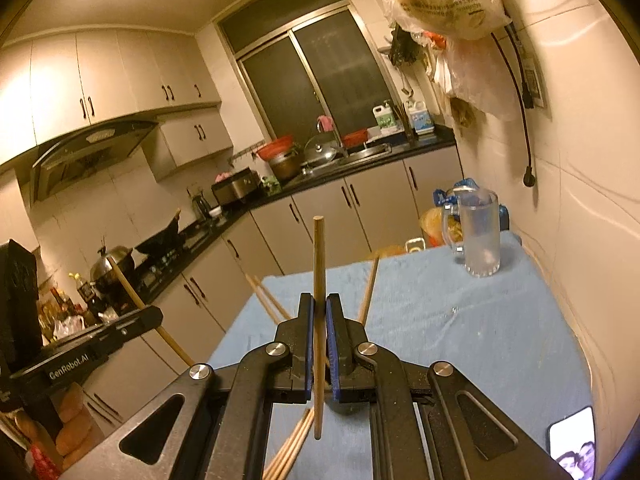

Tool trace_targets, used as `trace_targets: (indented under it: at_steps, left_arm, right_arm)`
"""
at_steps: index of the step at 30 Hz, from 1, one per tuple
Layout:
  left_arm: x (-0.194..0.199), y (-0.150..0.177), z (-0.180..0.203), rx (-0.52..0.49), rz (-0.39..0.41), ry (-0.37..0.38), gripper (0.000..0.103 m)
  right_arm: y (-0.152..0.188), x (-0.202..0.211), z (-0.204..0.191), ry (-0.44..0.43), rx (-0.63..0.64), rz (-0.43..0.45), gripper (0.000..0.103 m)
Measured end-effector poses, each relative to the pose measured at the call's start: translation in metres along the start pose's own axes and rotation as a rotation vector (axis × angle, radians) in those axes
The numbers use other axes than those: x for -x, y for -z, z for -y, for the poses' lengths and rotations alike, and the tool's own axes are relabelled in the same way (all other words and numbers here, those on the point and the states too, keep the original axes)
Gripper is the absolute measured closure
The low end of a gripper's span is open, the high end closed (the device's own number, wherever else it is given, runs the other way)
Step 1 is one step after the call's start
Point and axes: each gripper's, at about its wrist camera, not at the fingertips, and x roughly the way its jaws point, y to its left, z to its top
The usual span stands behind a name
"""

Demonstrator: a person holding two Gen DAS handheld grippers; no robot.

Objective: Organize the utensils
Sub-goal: 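Lower the chopstick into the grey cup and open the left gripper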

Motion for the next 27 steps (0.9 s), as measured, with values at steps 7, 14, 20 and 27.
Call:
trace_targets:
  at_steps: [7,14,20,27]
  left_arm:
    - [-0.016,-0.028,0.007,0.008,0.03,0.006,0.097]
    - [-0.043,-0.042,0.005,0.044,0.029,0.021,0.097]
    - [-0.076,-0.032,-0.003,0.074,-0.025,0.02,0.097]
    - [-0.1,-0.016,-0.012,0.089,-0.075,0.028,0.097]
  right_arm:
    - [-0.028,-0.004,0.006,0.002,-0.023,0.047,0.096]
    - [-0.037,-0.028,0.017,0.022,-0.055,0.045,0.096]
    - [-0.032,-0.053,0.031,0.046,-0.075,0.009,0.096]
    - [-0.017,-0.075,0.04,0.05,-0.089,-0.047,0.096]
